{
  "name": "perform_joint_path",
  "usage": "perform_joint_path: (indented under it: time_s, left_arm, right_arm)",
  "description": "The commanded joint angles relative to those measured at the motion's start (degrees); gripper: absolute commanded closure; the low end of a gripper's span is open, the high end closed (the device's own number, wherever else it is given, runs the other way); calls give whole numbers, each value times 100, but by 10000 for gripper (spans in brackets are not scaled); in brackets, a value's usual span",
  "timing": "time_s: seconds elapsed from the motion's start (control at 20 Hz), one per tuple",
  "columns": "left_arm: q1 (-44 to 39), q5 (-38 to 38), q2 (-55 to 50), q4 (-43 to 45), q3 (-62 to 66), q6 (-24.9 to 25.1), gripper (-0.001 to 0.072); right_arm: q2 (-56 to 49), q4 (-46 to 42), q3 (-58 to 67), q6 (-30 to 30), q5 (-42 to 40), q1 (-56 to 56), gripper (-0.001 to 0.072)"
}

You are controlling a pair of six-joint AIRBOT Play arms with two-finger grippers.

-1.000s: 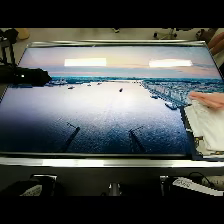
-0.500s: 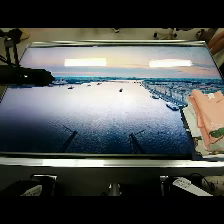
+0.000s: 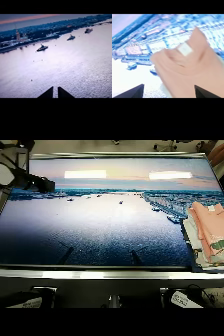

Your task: Fold the shirts.

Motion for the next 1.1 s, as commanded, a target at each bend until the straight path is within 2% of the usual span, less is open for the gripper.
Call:
perform_joint_path:
  time_s: [0.0, 0.05, 0.1, 0.15, 0.25, 0.3, 0.45, 0.6, 1.05]
  left_arm:
    - [-170, -1115, -745, 706, 323, -608, 37]
    - [-170, -1587, -852, 356, 142, -570, 9]
    - [-179, -1593, -802, 48, -229, -498, 9]
    - [-203, -1261, -592, -212, -737, -518, 38]
    - [-264, -275, -52, -372, -1611, -887, 55]
    - [-264, -17, 81, -372, -1797, -914, 55]
    - [-243, 50, 96, -306, -1829, -885, 54]
    - [-243, 55, 79, -308, -1832, -887, 54]
    - [-251, 55, 76, -308, -1832, -887, 54]
  right_arm:
    - [-402, -1231, 201, 487, 133, 2291, 30]
    - [-723, -1134, 188, 490, 763, 2671, 31]
    - [-1045, -892, 175, 487, 1316, 2883, 38]
    - [-1316, -654, 125, 527, 1615, 3001, 50]
    - [-1429, -553, -85, 774, 1346, 3115, 51]
    - [-1432, -568, -142, 953, 1152, 3112, 49]
    - [-1429, -682, -149, 1049, 1137, 3112, 47]
    - [-1429, -678, -149, 1067, 1462, 3112, 47]
    - [-1429, -678, -149, 1067, 1447, 3112, 47]
